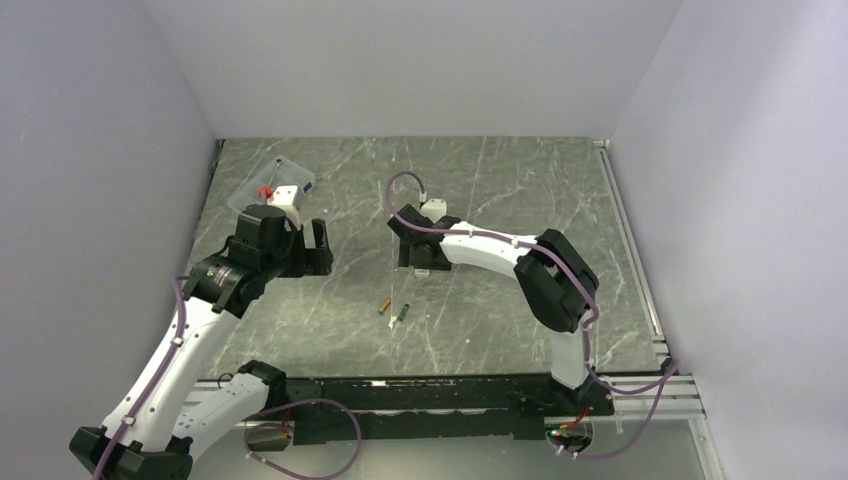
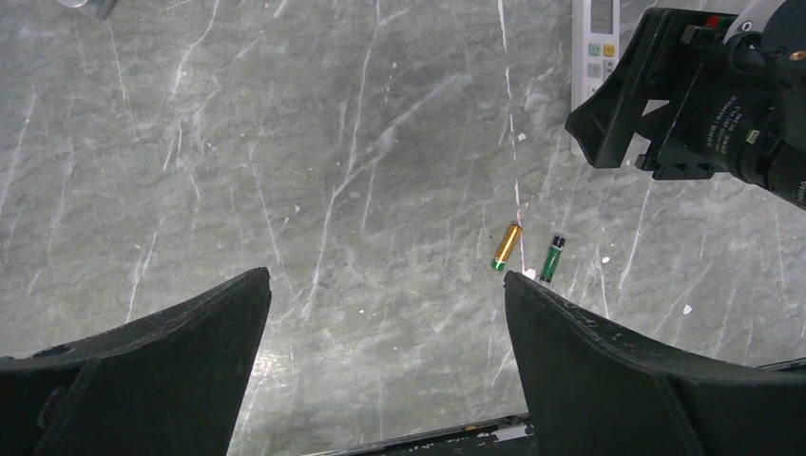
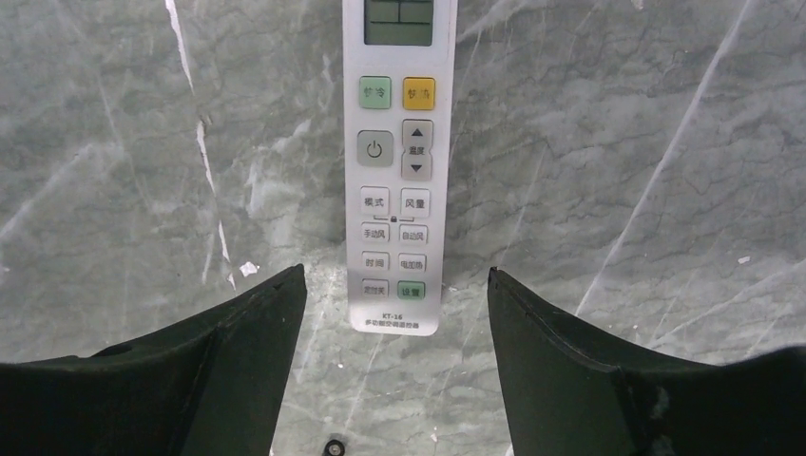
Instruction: Load the batteries into the remote control
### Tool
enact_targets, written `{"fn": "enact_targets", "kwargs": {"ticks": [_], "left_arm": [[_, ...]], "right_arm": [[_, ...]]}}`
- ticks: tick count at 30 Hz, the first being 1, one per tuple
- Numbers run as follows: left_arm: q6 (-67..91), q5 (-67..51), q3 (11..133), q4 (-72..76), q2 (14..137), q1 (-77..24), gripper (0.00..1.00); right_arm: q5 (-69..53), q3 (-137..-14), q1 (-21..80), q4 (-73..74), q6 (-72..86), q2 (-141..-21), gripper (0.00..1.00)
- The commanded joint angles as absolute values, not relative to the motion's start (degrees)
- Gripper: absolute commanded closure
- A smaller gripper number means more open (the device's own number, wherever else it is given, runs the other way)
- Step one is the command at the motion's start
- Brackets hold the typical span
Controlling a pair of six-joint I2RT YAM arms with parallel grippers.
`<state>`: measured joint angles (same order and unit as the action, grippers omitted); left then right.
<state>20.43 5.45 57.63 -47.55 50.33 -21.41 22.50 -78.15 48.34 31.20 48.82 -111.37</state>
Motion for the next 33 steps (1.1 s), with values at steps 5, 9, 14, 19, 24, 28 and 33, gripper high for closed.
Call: {"fn": "enact_targets", "kwargs": {"ticks": [5,9,14,19,24,28,33], "left_arm": [[19.34,6.12,58.53,-46.98,49.6,-21.18,0.01],[19.34,6.06,58.45,-46.91,49.23,-21.18,0.01],[19.36,6.05,58.53,-46.95,49.46,-21.18,0.01],[19.25,6.0,58.44,-47.0,49.18,-21.18,0.01],[19.25,5.97,58.49,-46.95,49.26,-21.18,0.01],[19.2,5.84,58.44,-47.06,49.39,-21.18,0.01],[19.21,5.52,58.43,-46.98,49.69,-21.18,0.01]], "right_arm": [[24.03,-79.58,48.78,30.78,49.49,-112.83,0.31],[24.47,-79.89,48.94,31.16,49.51,-113.7,0.34],[24.29,-80.73,49.13,31.53,49.2,-114.87,0.39],[24.49,-81.25,49.63,31.6,48.51,-115.31,0.53],[24.99,-81.8,50.07,32.31,48.01,-115.41,0.75],[25.16,-81.68,50.57,32.54,47.34,-114.48,0.99],[26.37,-80.67,51.43,32.76,46.15,-111.74,1.0]]}}
